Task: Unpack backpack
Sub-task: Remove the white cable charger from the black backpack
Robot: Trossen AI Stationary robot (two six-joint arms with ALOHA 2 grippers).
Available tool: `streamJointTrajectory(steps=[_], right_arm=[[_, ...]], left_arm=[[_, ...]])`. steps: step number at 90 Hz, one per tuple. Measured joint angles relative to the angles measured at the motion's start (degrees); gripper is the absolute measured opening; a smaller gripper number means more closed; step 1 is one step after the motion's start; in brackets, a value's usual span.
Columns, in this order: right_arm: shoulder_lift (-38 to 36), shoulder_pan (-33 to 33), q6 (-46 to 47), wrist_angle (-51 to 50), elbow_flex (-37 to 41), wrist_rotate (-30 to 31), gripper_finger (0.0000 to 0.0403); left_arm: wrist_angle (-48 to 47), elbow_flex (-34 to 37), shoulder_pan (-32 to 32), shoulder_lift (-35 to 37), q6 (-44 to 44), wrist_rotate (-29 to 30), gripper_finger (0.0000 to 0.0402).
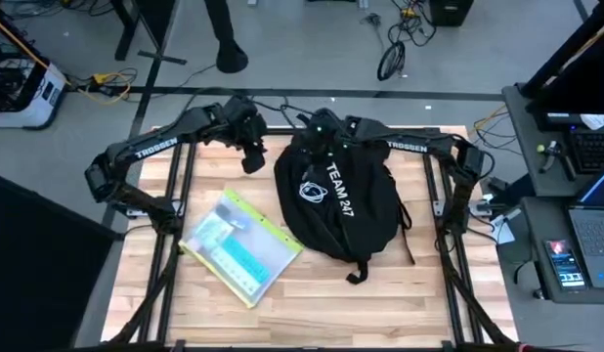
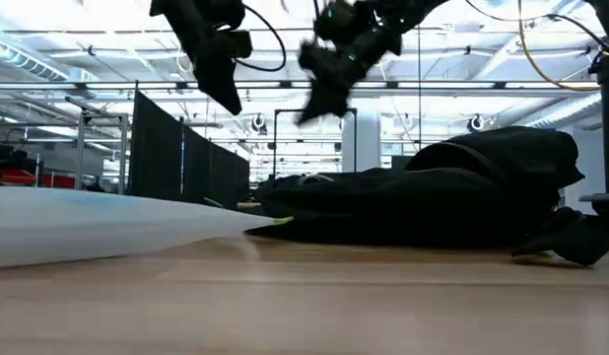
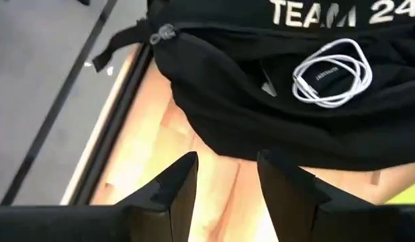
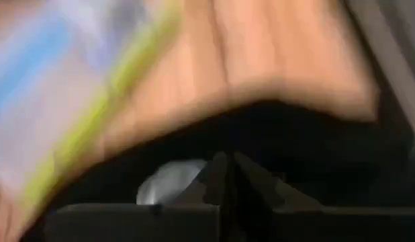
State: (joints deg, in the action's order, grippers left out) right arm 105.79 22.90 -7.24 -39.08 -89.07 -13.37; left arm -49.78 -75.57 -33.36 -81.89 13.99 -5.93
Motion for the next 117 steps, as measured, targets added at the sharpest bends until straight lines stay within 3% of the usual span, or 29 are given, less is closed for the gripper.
streamJointTrajectory(steps=[11, 27, 37, 48, 63, 74, 86, 90, 105, 117], right_arm=[[0.8, -0.7, -1.0, -4.0, 2.6, -0.3, 0.0066], [1.4, -2.8, -1.5, 3.1, 7.4, -1.0, 0.0147], [2.2, -3.0, -1.1, 5.2, 8.1, -4.5, 0.0186], [4.9, -3.1, -0.8, 4.0, 8.3, -9.5, 0.0209], [9.3, -3.8, -3.1, 7.2, 8.3, -7.0, 0.0216], [11.6, -3.6, -3.5, 9.5, 8.3, -7.7, 0.0186], [8.8, -4.0, -5.1, 5.1, 8.2, -7.9, 0.0048], [7.0, -4.3, -6.6, 2.1, 7.8, -7.6, 0.0021], [0.6, -4.4, -8.9, -5.9, 1.8, -6.1, 0.0003], [-0.4, -4.1, -8.7, 4.9, -1.8, -6.1, 0.0001]], left_arm=[[0.4, 0.1, 0.7, -0.8, 0.4, -0.2, 0.0143], [2.1, 0.1, 0.9, -1.1, 1.4, -0.5, 0.0143], [2.1, 0.1, 0.9, -1.2, 1.5, -0.6, 0.0143], [2.1, 0.1, 1.2, -1.2, 1.4, -0.7, 0.0143], [2.0, 0.1, 1.2, -1.2, 1.4, -0.7, 0.0143], [1.7, 0.1, 1.2, -1.2, 1.3, -0.7, 0.0143], [1.5, 0.1, 1.2, -1.2, 1.3, -0.7, 0.0143], [1.4, 0.1, 1.3, -1.1, 1.3, -0.7, 0.0143], [1.8, 0.1, 1.3, 0.1, 1.4, -0.6, 0.0143], [2.2, -2.9, 1.3, 1.1, 1.4, -0.7, 0.0143]])
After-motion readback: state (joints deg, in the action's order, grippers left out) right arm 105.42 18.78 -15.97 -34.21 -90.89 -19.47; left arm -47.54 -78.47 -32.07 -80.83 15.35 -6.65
